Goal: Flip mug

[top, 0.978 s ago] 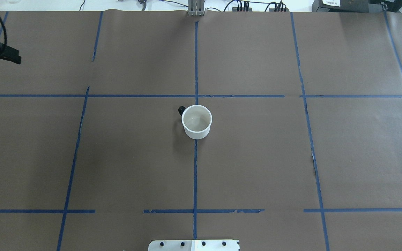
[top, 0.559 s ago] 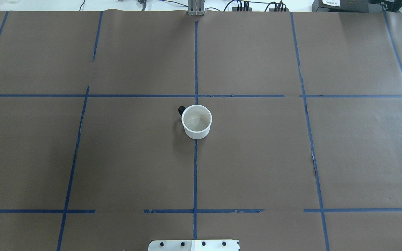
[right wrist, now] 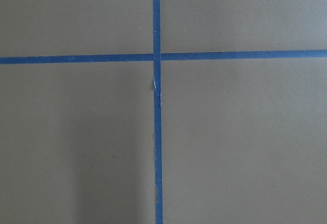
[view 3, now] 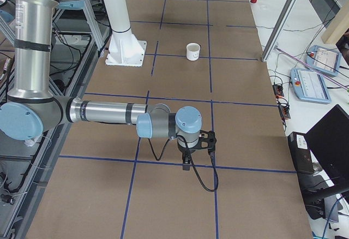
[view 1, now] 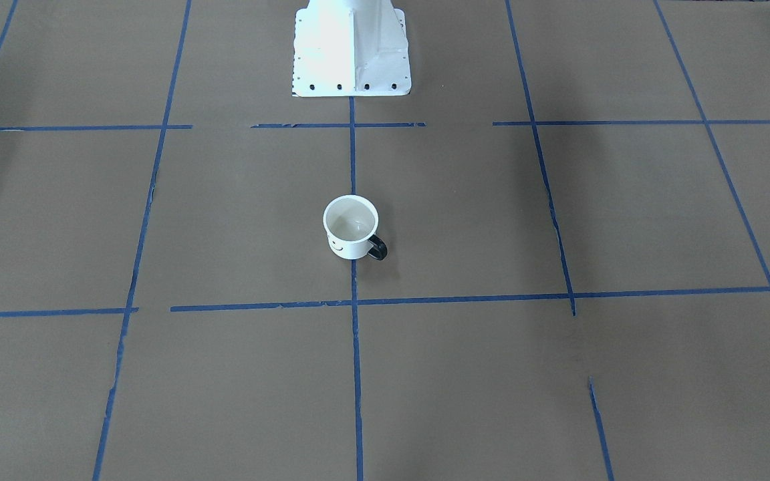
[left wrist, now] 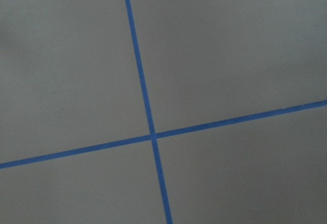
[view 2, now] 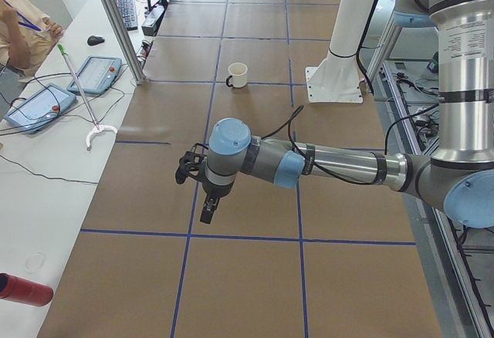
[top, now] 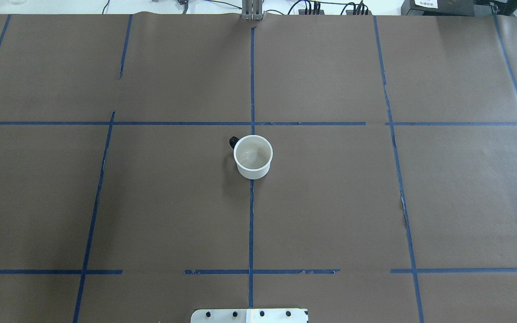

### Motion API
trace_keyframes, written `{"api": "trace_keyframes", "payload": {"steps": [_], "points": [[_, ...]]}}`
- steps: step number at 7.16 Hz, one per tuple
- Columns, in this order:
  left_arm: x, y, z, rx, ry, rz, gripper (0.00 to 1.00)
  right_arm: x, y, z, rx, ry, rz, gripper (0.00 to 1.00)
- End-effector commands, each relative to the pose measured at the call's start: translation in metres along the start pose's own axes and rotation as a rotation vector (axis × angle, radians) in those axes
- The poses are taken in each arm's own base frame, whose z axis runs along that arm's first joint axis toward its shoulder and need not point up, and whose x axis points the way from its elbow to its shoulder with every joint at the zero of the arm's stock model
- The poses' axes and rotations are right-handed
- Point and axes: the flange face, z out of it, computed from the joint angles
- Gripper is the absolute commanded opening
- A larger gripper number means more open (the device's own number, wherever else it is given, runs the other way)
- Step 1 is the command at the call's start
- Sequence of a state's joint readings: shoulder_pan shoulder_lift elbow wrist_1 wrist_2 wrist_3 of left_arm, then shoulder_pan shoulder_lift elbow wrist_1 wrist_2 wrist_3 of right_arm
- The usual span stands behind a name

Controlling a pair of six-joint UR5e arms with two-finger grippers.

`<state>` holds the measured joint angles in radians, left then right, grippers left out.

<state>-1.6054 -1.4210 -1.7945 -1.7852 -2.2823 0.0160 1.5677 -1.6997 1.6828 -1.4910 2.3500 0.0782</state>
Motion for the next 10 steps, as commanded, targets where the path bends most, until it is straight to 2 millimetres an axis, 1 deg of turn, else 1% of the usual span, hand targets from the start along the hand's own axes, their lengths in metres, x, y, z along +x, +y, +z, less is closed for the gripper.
{"api": "trace_keyframes", "payload": {"steps": [1, 2, 4, 5, 6, 7, 8, 10], "points": [[-0.023, 0.031, 0.006, -0.026, -0.006, -0.026, 1.0, 0.0, 0.0, 0.0, 0.0, 0.0, 0.002, 1.0], [-0.025, 0.036, 0.009, -0.034, -0.004, -0.034, 1.0, 0.0, 0.0, 0.0, 0.0, 0.0, 0.0, 1.0], [-0.028, 0.038, 0.012, -0.042, -0.005, -0.045, 1.0, 0.0, 0.0, 0.0, 0.0, 0.0, 0.0, 1.0], [-0.032, 0.04, 0.018, -0.052, -0.003, -0.057, 1.0, 0.0, 0.0, 0.0, 0.0, 0.0, 0.0, 1.0], [-0.024, 0.027, 0.011, -0.03, 0.013, -0.039, 1.0, 0.0, 0.0, 0.0, 0.0, 0.0, 0.0, 1.0], [-0.017, 0.026, 0.011, -0.026, 0.088, -0.041, 1.0, 0.0, 0.0, 0.0, 0.0, 0.0, 0.0, 1.0], [-0.011, 0.016, 0.011, -0.027, 0.157, -0.05, 1.0, 0.0, 0.0, 0.0, 0.0, 0.0, 0.002, 1.0], [-0.013, 0.015, 0.014, -0.06, 0.153, -0.136, 1.0, 0.0, 0.0, 0.0, 0.0, 0.0, 0.0, 1.0]]}}
